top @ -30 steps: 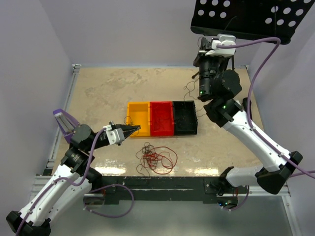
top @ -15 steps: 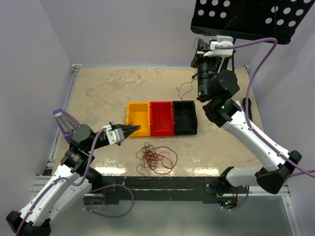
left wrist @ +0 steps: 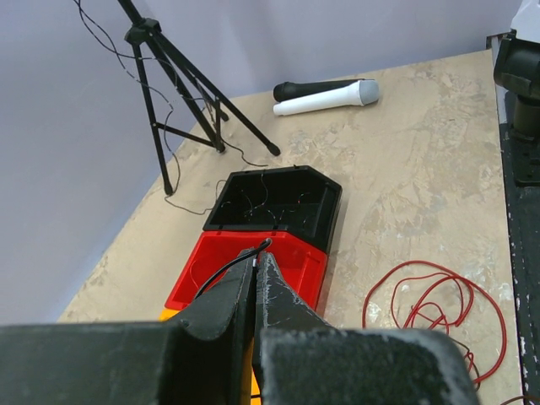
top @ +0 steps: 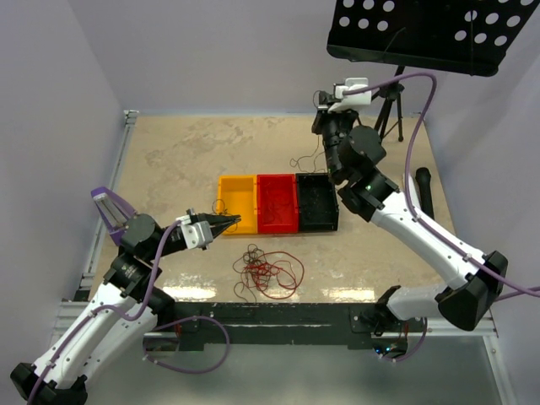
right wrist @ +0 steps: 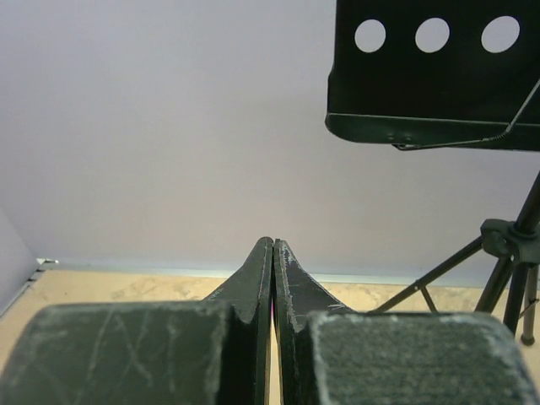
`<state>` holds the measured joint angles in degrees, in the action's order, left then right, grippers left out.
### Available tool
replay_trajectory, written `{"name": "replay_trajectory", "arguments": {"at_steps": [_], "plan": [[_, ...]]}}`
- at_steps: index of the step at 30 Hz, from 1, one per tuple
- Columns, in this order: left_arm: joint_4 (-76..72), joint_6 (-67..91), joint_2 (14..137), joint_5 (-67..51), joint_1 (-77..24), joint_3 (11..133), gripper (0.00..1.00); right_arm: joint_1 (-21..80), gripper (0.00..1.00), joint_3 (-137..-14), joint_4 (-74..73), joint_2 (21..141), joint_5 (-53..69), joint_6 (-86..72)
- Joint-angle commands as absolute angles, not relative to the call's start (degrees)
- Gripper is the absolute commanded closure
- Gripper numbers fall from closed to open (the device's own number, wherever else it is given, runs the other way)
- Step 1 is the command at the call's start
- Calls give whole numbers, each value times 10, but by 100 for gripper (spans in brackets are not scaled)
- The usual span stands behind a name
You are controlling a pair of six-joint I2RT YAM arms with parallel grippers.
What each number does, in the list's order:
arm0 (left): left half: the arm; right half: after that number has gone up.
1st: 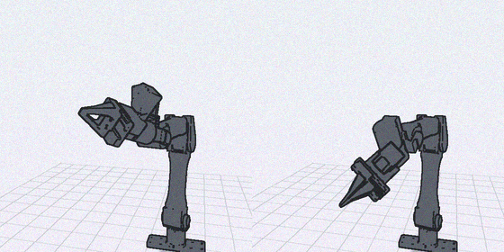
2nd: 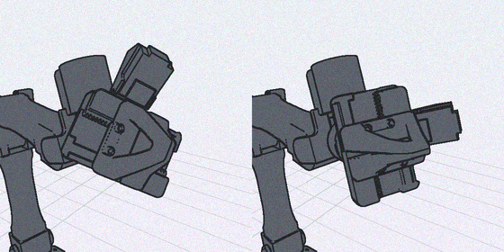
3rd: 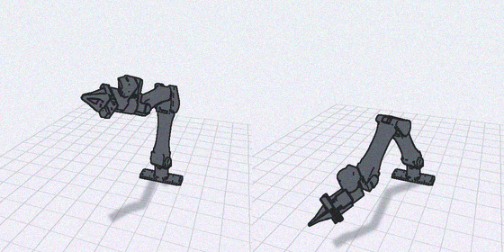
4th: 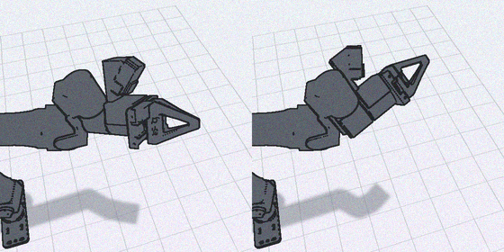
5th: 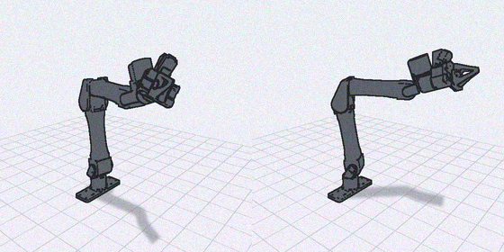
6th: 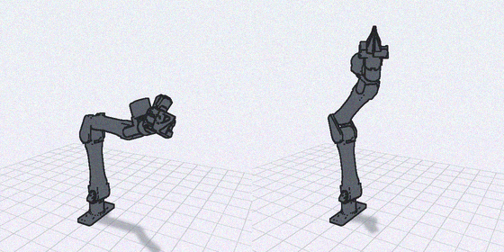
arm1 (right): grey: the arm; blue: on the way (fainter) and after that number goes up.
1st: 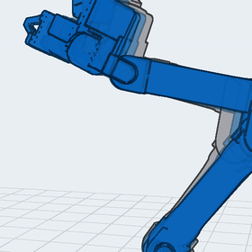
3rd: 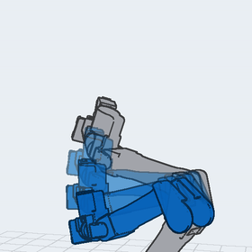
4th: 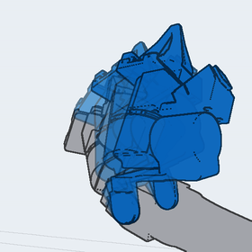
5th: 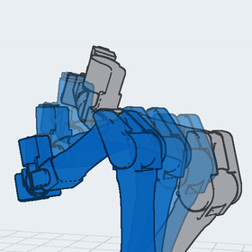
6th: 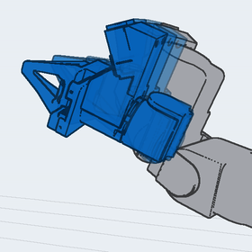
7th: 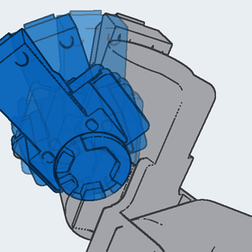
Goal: Untangle the cables
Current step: Place the cable in the bin.
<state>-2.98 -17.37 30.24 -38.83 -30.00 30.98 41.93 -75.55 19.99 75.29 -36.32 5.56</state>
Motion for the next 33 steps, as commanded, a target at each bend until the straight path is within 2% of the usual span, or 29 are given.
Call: {"name": "replay_trajectory", "arguments": {"at_steps": [1, 11, 19, 25, 33], "plan": [[-54, -177, 300, -400, -296, 305, 100, 417, 100, -830, 203, 751, -350, 63], [-53, -177, 299, -400, -294, 303, 100, 417, 100, -929, 191, 749, -356, 106], [-54, -174, 299, -402, -294, 301, 100, 417, 100, -920, 198, 737, -366, 116], [-47, -177, 301, -401, -294, 306, 100, 417, 100, -923, 225, 744, -441, 207], [-46, -176, 305, -404, -293, 311, 100, 386, 100, -861, 240, 717, -466, 215]]}}
